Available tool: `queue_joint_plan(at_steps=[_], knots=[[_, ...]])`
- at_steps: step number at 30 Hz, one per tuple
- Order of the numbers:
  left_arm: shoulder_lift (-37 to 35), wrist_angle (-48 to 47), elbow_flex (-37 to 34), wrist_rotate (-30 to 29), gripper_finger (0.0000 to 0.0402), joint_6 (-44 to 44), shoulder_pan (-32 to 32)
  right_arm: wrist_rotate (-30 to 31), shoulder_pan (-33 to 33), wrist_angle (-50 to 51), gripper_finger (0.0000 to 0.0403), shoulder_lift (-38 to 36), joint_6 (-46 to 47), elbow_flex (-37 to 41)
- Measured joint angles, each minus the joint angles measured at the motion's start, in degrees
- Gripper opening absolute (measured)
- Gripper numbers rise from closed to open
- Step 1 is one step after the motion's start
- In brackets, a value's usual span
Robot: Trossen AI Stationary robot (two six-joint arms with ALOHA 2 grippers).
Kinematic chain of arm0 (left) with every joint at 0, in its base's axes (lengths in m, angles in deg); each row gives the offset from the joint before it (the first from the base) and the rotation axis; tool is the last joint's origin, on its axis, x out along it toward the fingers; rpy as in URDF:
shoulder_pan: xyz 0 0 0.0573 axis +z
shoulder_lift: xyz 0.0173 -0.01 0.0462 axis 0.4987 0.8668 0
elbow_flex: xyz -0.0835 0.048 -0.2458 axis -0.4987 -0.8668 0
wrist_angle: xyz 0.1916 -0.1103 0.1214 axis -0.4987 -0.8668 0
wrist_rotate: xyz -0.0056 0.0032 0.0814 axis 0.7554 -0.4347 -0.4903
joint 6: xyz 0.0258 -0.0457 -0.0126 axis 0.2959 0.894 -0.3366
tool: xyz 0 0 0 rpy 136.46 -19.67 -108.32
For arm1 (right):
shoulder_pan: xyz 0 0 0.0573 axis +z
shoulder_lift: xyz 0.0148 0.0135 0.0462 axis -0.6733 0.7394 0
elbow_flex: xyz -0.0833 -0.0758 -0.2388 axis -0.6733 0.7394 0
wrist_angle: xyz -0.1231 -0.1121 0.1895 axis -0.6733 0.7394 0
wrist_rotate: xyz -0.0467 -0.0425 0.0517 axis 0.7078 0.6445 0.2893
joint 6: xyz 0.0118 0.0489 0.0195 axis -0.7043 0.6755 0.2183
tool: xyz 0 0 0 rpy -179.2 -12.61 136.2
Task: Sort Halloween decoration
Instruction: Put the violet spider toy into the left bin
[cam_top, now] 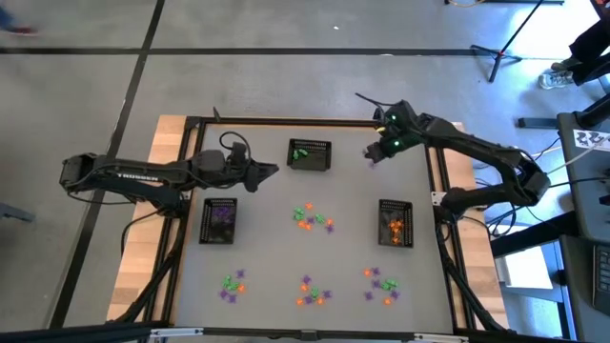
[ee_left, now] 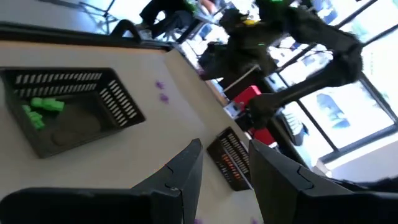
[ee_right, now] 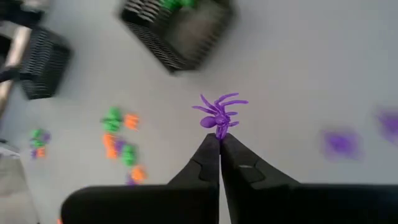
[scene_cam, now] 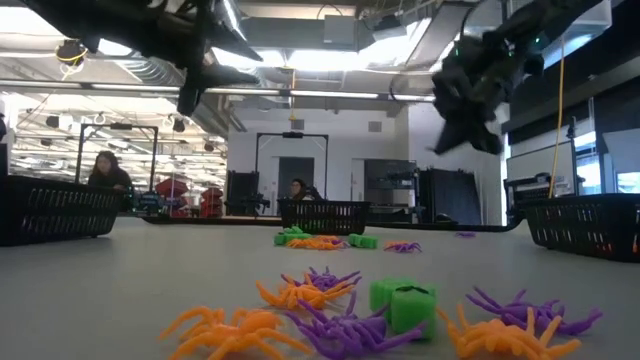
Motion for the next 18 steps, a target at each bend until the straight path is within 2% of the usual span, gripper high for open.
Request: queue_joint_plan(at_steps=[5, 8, 14, 18], knots=[[3.4, 7.3, 0.0, 0.3, 0.0121, 2.6, 0.9, 0.8, 9.1, -11.0, 0.0004, -1.0, 7.5, 0.0], [5.8, 12.6, 0.2, 0.3, 0.0121, 3.1, 1.2, 3.2, 14.0, -17.2, 0.0004, -1.0, 10.4, 0.0], [12.0, 12.7, 5.8, 0.8, 0.0121, 2.5, 1.6, 9.2, 20.0, -24.3, 0.0005, -0.9, 13.3, 0.0], [17.7, 12.7, 11.1, 3.8, 0.0121, 2.1, 1.6, 12.4, 22.1, -25.3, 0.0005, -0.9, 13.4, 0.0]])
